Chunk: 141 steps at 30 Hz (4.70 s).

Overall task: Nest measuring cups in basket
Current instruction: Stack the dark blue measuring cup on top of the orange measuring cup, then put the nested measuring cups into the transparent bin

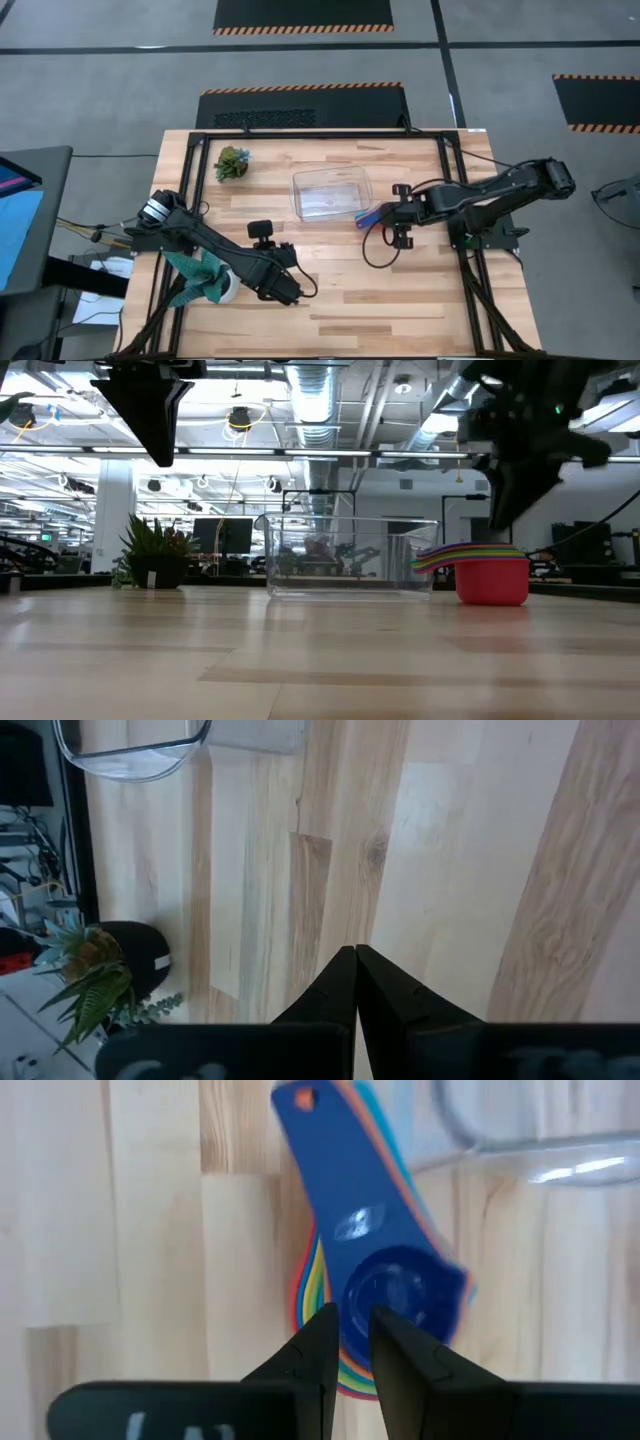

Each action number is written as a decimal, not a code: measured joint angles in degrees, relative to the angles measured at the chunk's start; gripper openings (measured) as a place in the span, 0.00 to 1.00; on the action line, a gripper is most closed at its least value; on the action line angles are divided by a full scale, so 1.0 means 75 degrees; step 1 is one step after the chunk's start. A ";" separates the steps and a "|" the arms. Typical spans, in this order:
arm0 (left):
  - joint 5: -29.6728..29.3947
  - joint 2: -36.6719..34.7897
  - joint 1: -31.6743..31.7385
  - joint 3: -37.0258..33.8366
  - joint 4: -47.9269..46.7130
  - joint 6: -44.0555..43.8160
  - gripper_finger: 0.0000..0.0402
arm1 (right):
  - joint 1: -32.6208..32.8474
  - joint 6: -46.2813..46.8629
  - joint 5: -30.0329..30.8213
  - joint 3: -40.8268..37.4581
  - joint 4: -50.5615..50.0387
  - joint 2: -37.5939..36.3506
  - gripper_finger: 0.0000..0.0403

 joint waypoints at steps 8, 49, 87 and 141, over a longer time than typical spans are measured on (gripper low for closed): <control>0.0000 0.0000 0.0000 0.0000 0.0000 0.0000 0.00 | 0.0010 0.1525 -0.0069 0.1722 -0.1716 0.0000 0.20; -0.0834 -0.5382 0.1057 -0.4164 0.2543 0.1436 0.00 | 0.4401 1.3817 0.6276 0.2392 0.0831 0.2408 0.20; -0.0607 -0.5088 0.1600 -0.4167 0.3605 0.1443 0.00 | 0.2735 0.2653 0.2093 0.2854 -0.2235 0.0982 0.17; -0.0691 -0.5088 0.1600 -0.4162 0.3602 0.0874 0.00 | 0.1473 0.0868 0.1912 0.0506 -0.0906 0.1208 0.85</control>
